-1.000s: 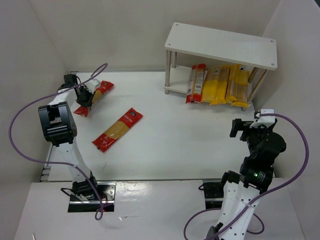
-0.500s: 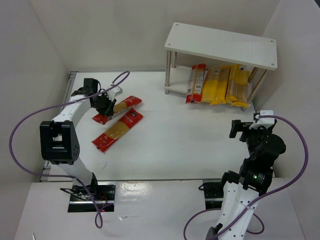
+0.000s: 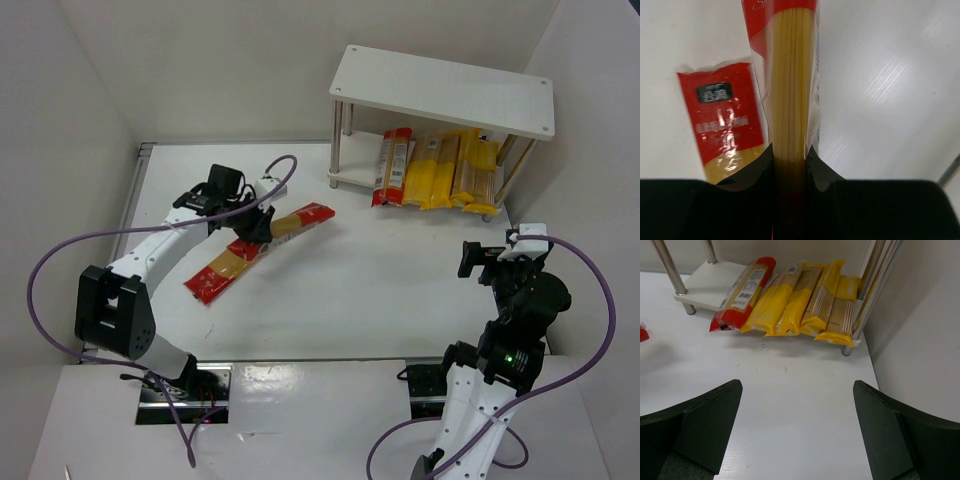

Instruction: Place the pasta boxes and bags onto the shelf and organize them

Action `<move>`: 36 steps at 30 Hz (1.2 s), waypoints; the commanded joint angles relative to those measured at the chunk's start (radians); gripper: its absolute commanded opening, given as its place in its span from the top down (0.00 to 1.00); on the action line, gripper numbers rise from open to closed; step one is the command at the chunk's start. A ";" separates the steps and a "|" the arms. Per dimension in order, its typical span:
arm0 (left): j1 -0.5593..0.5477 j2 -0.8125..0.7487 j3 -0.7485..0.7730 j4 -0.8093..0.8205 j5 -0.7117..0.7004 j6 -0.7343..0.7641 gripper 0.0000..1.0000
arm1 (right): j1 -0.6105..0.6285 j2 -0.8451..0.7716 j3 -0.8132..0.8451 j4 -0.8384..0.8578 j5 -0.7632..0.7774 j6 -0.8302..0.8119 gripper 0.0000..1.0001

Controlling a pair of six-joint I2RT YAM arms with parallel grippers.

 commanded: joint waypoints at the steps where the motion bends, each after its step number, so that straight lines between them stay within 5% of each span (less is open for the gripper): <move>1: -0.023 -0.076 -0.006 0.191 0.095 -0.205 1.00 | 0.006 -0.011 0.009 0.013 -0.009 -0.009 0.00; 14: -0.130 -0.076 -0.004 0.393 0.025 -0.463 1.00 | 0.006 -0.011 0.009 0.013 -0.009 -0.009 0.00; 27: -0.462 0.108 0.194 0.422 -0.604 -0.347 1.00 | -0.048 0.042 0.009 0.013 -0.018 -0.009 0.00; 36: -0.558 0.326 0.423 0.473 -1.018 -0.141 1.00 | -0.088 0.062 0.009 0.013 -0.018 -0.009 0.00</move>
